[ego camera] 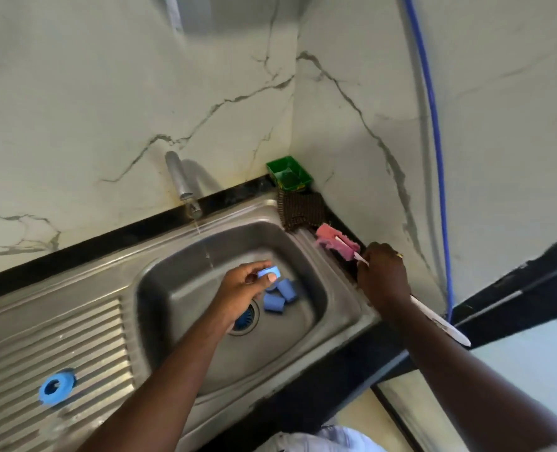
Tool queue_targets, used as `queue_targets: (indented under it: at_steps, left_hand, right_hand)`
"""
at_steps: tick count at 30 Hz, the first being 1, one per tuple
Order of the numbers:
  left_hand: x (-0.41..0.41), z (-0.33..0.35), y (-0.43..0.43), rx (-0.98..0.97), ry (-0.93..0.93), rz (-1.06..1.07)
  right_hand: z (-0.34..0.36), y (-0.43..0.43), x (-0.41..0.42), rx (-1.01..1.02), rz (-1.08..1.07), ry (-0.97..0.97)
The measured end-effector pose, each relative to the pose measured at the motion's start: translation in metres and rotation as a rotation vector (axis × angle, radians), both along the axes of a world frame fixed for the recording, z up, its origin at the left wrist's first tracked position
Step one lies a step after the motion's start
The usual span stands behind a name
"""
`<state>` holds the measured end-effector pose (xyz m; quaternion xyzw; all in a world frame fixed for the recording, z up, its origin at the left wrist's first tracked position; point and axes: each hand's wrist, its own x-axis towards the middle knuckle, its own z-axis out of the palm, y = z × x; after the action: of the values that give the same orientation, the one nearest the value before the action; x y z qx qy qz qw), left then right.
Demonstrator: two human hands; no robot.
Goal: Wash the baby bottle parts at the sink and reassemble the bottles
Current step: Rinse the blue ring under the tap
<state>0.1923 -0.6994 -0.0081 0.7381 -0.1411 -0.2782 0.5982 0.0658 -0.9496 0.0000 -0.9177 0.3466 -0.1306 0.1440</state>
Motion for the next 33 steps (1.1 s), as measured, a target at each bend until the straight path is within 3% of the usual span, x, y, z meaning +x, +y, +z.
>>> queue_targets:
  at_steps: [8, 13, 15, 19, 24, 29, 33]
  left_hand:
    - [-0.012, -0.013, -0.026, 0.048, 0.129, -0.076]
    - [-0.004, -0.016, -0.014, 0.037, 0.175, -0.009]
    - [0.001, -0.018, -0.007, 0.039, 0.191, 0.042]
    - [0.014, -0.018, 0.008, -0.026, 0.241, 0.153]
    - [0.05, -0.016, 0.025, -0.129, 0.268, 0.282]
    - [0.092, -0.01, 0.035, -0.214, 0.309, 0.351]
    - [0.114, -0.01, 0.044, -0.217, 0.313, 0.399]
  right_hand:
    - [-0.037, -0.035, -0.01, -0.048, 0.005, 0.145]
    - [-0.034, -0.041, -0.02, 0.037, 0.036, 0.118]
    - [-0.025, -0.039, -0.018, -0.028, 0.001, 0.096]
    - [-0.008, -0.004, 0.024, -0.085, 0.168, -0.096]
    - [-0.004, 0.075, 0.121, 0.402, 0.555, -0.116]
    - [-0.014, 0.134, 0.2, 0.859, 0.599, 0.01]
    - [-0.015, 0.149, 0.225, 1.143, 0.546, -0.037]
